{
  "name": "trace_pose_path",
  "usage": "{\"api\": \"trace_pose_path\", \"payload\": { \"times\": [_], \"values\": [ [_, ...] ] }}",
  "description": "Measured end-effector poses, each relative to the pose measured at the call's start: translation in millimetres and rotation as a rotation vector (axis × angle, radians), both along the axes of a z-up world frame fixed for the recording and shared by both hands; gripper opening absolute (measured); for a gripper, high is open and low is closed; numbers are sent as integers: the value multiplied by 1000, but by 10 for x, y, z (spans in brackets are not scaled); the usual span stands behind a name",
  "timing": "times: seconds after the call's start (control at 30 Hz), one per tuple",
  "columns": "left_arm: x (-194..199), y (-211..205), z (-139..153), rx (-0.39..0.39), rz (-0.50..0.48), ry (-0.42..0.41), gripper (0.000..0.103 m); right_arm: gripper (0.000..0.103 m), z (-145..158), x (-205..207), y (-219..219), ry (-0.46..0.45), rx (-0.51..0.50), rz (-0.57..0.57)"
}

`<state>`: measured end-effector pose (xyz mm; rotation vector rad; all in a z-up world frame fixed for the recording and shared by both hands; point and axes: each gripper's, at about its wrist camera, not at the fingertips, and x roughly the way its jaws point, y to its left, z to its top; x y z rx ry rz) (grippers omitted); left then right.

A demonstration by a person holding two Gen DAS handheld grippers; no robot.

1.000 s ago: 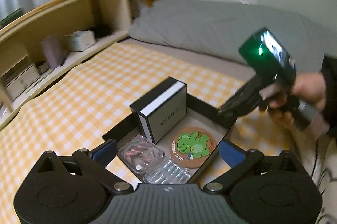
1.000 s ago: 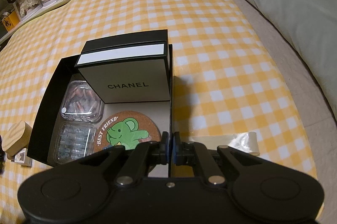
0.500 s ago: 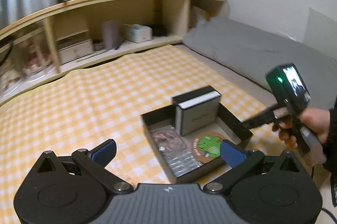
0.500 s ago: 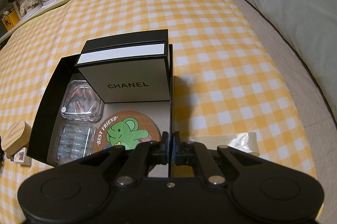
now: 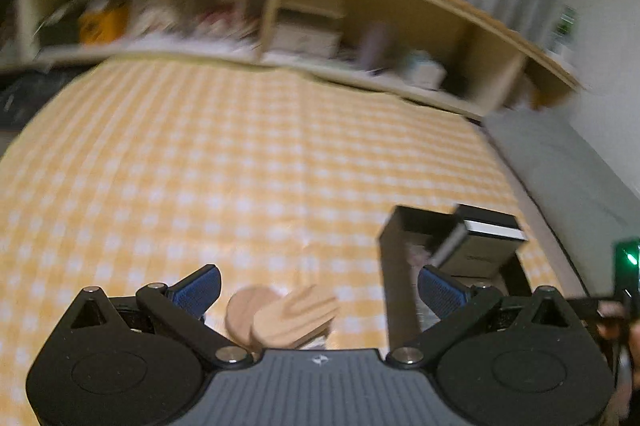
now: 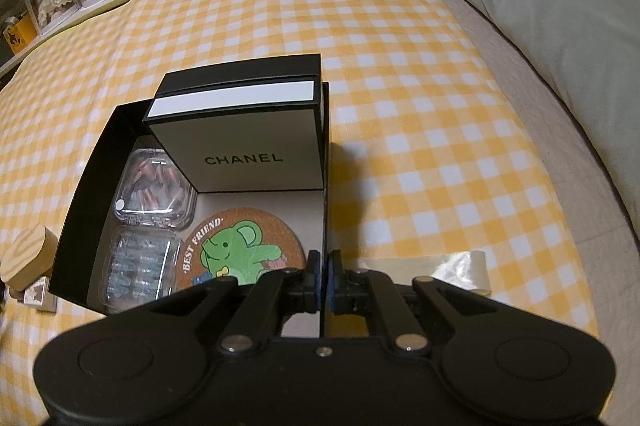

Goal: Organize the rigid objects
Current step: 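Move the left gripper to the oval wooden lid and grasp it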

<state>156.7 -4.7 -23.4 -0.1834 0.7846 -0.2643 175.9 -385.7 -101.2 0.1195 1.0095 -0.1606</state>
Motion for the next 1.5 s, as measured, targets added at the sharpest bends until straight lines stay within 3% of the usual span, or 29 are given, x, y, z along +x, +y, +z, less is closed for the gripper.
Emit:
{"api": "trace_pose_path", "payload": {
  "times": [0.2,0.6,1.3,1.5],
  "values": [
    [127,16,-337,-39,129,136,103,4,-5,-3,11,5,-5,4],
    [289,-173,-620,-109,307,147,103,4,-10,-3,14,8,-14,10],
    [515,-528,-1142,169,274,161,103,4,-23,3,21,11,-17,12],
    [389,-359,-1125,163,311,214,103,4,-33,8,34,14,-16,12]
  ]
}}
